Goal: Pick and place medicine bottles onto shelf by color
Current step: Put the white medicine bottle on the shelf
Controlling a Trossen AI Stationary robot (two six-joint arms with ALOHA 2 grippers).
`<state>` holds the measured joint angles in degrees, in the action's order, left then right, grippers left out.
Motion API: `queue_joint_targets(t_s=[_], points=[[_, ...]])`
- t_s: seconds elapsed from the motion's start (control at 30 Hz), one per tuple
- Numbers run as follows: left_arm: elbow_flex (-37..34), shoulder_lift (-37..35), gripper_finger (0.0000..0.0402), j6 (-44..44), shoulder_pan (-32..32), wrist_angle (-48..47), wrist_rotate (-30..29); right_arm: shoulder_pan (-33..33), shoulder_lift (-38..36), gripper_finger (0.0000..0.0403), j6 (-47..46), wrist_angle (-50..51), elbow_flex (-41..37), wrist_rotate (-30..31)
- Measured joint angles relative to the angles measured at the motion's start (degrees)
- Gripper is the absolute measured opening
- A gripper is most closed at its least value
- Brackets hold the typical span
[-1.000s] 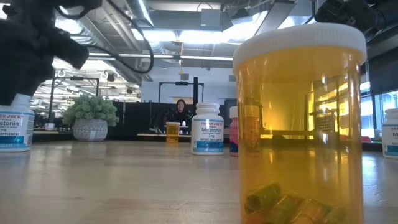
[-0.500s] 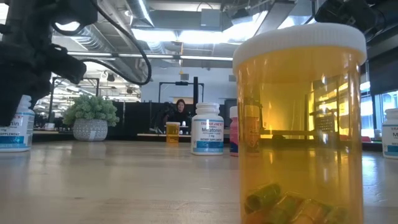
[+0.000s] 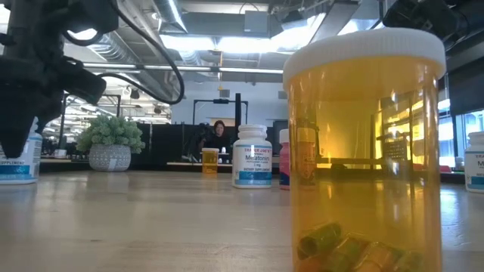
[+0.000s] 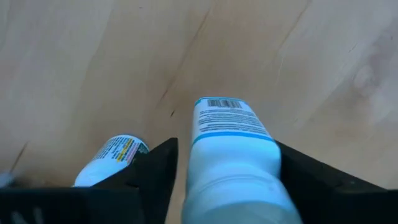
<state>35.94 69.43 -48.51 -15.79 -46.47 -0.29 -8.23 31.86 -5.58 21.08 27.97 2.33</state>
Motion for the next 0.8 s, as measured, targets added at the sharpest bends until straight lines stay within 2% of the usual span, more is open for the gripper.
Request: queue_joint_targets(t_s=[0.17,0.27,0.4,0.53,0.8], points=[[0.24,0.0,0.0169,-0.66,0.02,0.5,1.72,0.0,0.01,0.0023,0.0,0.0,0.0,0.01],[1.75,0.0,0.0153,-0.66,0.02,0.48,1.89,0.0,0.02,0.0023,0.0,0.0,0.0,0.0],[5.42,0.0,0.015,-0.49,0.02,-0.46,1.89,0.0,0.02,0.0023,-0.02,0.0,0.0,0.0],[10.65,0.0,0.015,1.39,0.72,-5.87,1.72,-0.02,0.01,0.0023,0.0,0.0,0.0,0.0],[23.94,0.0,0.015,7.11,6.01,-15.86,0.34,0.0,0.0,0.0023,0.0,0.0,0.0,0.0]])
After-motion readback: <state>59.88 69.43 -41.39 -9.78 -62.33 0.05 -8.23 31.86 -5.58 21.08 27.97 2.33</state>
